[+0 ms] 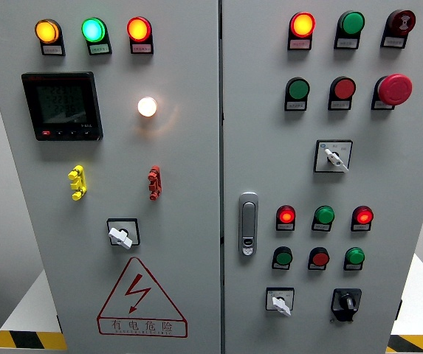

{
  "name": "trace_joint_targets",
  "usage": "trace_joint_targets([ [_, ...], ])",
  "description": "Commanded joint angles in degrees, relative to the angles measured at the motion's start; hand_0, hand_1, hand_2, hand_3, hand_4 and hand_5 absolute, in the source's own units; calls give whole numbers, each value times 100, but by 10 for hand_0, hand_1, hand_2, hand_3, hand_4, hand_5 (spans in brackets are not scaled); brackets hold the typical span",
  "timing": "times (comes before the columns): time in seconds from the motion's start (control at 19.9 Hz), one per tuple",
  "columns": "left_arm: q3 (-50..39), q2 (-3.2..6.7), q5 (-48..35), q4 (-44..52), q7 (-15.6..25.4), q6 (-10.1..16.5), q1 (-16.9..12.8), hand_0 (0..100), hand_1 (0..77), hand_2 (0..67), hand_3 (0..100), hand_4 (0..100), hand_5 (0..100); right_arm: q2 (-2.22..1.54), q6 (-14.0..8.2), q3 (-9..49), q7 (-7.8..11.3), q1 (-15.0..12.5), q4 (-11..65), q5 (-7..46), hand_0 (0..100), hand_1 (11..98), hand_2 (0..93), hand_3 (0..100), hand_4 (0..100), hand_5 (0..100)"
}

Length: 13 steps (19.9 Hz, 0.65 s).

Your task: Turn on light switch 1

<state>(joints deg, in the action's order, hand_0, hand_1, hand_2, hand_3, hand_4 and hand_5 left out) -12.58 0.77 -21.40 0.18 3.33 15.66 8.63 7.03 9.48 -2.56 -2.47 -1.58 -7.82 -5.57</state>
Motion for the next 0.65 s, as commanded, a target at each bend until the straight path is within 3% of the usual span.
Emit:
trace_joint_targets([
  [0.0, 10, 2, 4, 0, -26, -37, -2, 0, 31, 7, 0, 0, 0, 0, 1, 1, 1, 0, 0, 3, 0, 223, 0, 109, 229, 146],
  [0.6, 54, -51, -49, 0, -35, -37, -72, 0, 22, 0, 0, 0, 0, 0, 1, 1, 1, 0, 0, 3, 0, 223, 0, 109, 229, 146],
])
